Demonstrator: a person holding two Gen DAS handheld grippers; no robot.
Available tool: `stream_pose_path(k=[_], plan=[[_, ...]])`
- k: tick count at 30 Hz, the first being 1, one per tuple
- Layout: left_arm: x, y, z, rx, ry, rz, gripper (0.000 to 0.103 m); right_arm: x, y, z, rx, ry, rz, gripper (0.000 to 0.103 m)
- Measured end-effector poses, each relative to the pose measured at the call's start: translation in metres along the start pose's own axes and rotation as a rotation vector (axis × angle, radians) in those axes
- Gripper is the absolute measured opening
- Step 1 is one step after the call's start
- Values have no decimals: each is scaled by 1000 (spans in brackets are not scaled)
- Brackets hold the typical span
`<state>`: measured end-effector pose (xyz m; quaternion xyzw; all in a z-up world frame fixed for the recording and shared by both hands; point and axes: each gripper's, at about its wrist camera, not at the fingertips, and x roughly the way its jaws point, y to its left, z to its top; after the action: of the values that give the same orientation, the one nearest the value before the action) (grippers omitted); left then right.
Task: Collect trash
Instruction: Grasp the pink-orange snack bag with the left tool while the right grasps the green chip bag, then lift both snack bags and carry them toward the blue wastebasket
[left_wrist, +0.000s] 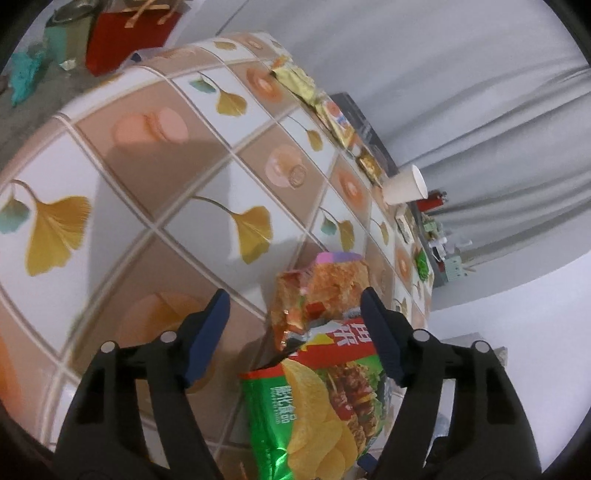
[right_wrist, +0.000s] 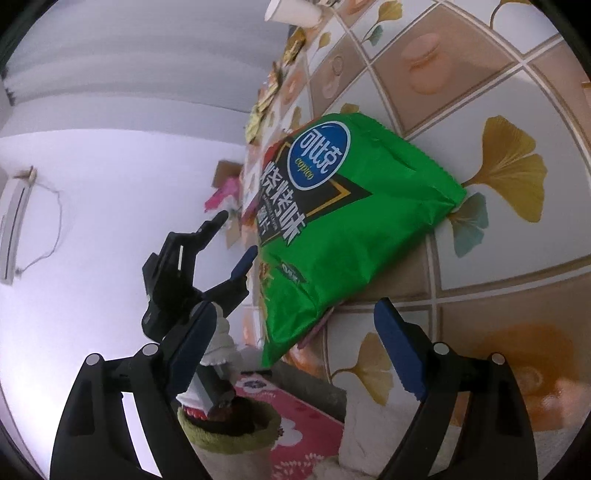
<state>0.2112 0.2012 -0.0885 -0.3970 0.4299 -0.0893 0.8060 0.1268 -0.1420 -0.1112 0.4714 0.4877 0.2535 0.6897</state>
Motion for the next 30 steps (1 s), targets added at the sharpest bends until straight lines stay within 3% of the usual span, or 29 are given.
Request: stream_pose_path(k=[2, 4, 12, 18, 28, 30], plan=[[4, -3, 0, 5, 12, -18, 62, -2, 1, 2, 9, -5, -10, 85], [10, -5, 0, 10, 21, -27, 56, -1, 0, 3, 31, -8, -31, 78], [25, -8, -2, 21, 18, 32, 35, 3, -10, 0, 126, -32, -39, 62], [27, -6, -5, 19, 7, 45, 20, -17, -18, 2, 162, -66, -22, 52], [26, -10, -11, 22, -19, 29, 16, -37, -35, 4, 200, -88, 24, 16], [23, -13, -12, 35, -29, 26, 16, -46, -40, 6, 201, -91, 37, 14]])
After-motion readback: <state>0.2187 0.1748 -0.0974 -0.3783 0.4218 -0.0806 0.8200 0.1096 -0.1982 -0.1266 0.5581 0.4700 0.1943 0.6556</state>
